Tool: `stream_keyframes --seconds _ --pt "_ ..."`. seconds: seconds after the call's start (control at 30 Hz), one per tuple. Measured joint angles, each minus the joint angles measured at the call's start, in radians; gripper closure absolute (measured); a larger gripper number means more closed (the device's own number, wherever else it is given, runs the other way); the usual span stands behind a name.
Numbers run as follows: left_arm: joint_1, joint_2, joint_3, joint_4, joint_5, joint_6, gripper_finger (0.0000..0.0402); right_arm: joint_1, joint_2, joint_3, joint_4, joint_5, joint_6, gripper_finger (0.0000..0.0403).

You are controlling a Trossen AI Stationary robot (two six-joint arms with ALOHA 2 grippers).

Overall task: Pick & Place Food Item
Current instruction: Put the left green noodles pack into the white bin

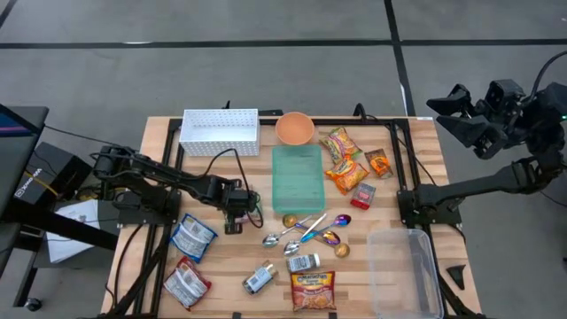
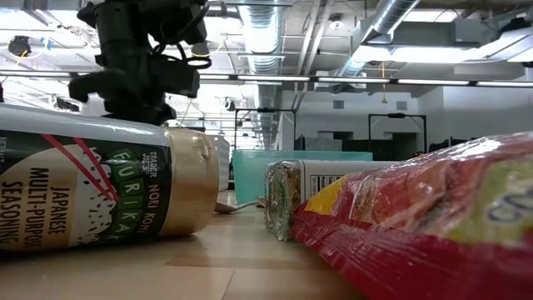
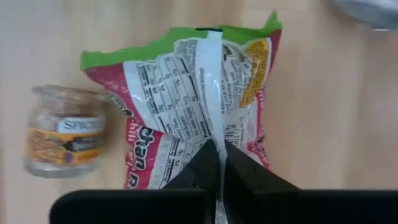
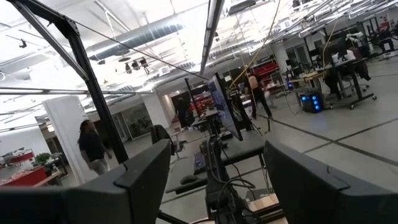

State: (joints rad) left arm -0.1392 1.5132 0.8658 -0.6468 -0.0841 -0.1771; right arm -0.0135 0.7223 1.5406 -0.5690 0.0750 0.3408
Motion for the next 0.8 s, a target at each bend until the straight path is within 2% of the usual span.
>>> stream_keyframes --seconds 0.17,0.3,0.37,0.47,0.57,0.7,0.8 --pt "-0.027 -0.091 0.000 0.010 0.069 -0.066 0.0401 0.000 0.000 0.000 0.000 0.000 0.011 0.0147" --pt "-0.047 -0.239 0.001 0.024 0.057 -0.162 0.0401 0.000 0.000 0.000 0.000 0.000 0.016 0.0147" --pt "-0.048 -0.325 0.001 0.034 0.018 -0.251 0.0401 0.000 0.000 0.000 0.000 0.000 0.019 0.0147" --pt "-0.045 -0.449 0.002 0.083 -0.095 -0.395 0.0401 0.000 0.000 0.000 0.000 -0.001 0.018 0.0147" --pt "-0.038 -0.555 0.002 0.172 -0.277 -0.512 0.0401 0.000 0.000 0.000 0.000 -0.001 0.018 0.0147" --pt "0.021 -0.645 0.002 0.286 -0.559 -0.569 0.0401 0.000 0.000 0.000 -0.001 0.000 0.013 0.0147" --pt "0.120 -0.672 0.003 0.367 -0.673 -0.588 0.0401 0.000 0.000 0.000 -0.001 0.000 0.010 0.0147"
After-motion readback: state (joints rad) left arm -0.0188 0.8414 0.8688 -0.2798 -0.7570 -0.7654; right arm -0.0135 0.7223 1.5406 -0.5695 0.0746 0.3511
